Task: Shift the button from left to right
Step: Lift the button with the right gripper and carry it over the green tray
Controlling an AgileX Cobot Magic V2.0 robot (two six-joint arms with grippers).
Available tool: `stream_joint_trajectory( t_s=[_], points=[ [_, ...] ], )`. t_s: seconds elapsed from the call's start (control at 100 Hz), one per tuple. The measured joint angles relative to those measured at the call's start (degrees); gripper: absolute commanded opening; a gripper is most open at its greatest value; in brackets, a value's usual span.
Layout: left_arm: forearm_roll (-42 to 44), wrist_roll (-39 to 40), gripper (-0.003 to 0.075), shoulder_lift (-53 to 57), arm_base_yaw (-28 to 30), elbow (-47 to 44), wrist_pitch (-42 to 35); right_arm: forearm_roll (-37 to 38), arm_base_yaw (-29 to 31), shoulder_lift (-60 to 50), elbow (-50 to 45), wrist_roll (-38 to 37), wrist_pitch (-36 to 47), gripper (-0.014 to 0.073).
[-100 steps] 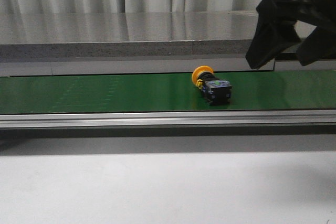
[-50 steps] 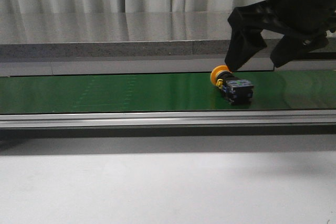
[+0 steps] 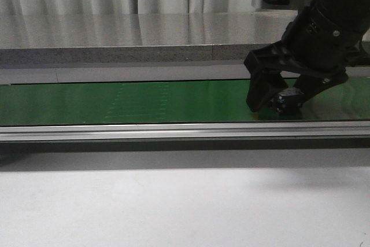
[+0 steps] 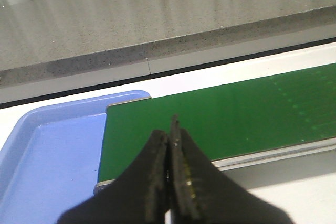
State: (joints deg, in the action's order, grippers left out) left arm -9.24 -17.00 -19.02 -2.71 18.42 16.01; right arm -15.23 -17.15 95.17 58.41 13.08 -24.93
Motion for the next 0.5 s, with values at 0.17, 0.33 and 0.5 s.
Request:
stream_joint_trajectory(
  t_s=[0.17,0.33,0.5],
  points=[
    [0.00,0.00,-0.0019,0.00,0.00,0.00,0.00,0.14,0.00,0.55,0.00,0.00,0.51,0.0223],
    [0.00,0.00,-0.0019,0.00,0.00,0.00,0.00,0.14,0.00,0.55,1.66,0.00,-1.26,0.0194],
    [0.00,0.00,-0.0019,0.00,0.00,0.00,0.00,1.48,0.45,-0.66,5.24,0.00,-5.07,0.0194]
  ],
)
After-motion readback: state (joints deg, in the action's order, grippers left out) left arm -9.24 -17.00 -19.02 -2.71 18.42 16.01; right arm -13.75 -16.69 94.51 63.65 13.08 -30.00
